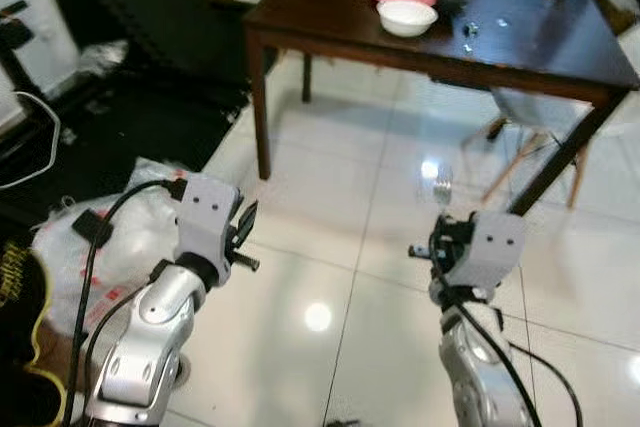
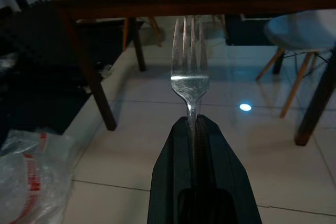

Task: Setting the table

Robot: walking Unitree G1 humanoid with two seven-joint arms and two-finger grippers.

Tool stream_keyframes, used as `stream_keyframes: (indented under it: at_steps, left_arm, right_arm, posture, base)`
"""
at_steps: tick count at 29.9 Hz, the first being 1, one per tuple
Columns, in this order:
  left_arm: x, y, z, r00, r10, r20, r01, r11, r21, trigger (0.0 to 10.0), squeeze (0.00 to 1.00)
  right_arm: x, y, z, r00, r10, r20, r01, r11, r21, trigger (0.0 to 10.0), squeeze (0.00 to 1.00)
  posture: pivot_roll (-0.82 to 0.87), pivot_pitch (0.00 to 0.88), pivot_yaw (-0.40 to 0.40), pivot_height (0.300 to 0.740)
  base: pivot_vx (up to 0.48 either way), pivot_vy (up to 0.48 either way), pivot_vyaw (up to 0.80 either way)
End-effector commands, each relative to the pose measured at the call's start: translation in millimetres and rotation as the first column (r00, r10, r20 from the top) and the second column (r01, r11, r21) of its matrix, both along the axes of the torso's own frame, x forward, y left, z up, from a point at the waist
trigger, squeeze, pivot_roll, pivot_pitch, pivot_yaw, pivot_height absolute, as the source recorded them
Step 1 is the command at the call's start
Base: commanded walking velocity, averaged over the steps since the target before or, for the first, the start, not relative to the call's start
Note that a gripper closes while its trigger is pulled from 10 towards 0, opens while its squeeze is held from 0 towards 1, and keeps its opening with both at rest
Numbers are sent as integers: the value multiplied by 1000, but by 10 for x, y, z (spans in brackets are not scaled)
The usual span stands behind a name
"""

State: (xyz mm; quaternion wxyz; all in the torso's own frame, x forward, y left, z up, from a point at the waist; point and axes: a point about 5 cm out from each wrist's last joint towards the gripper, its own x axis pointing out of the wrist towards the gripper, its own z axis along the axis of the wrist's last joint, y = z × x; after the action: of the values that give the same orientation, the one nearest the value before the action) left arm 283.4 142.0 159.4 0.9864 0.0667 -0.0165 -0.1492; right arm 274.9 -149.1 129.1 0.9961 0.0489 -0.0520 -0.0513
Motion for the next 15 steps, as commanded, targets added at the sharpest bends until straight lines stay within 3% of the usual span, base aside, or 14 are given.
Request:
stream_keyframes:
  at_steps: [1, 13, 15]
  left_arm:
    - [-11, -15, -33, 1000, -6, -13, 6, 1000, 7, 10000, 0]
    - [-7, -25, -37, 1000, -7, -14, 7, 1000, 7, 10000, 0]
    - [-6, -26, -37, 1000, -6, -14, 6, 1000, 8, 10000, 0]
  right_arm:
    - [-13, -39, -15, 1000, -16, -4, 16, 1000, -5, 10000, 0]
    - [-11, -49, -12, 1000, -21, -4, 21, 1000, -9, 10000, 0]
    - [-9, -46, -13, 1000, -21, -4, 21, 1000, -10, 10000, 0]
  posture:
    - [-10, 56, 62, 740]
    - [-12, 59, 58, 740]
    - [-10, 58, 57, 740]
  base:
    - [0, 0, -800]
    - [0, 0, -800]
    - [0, 0, 0]
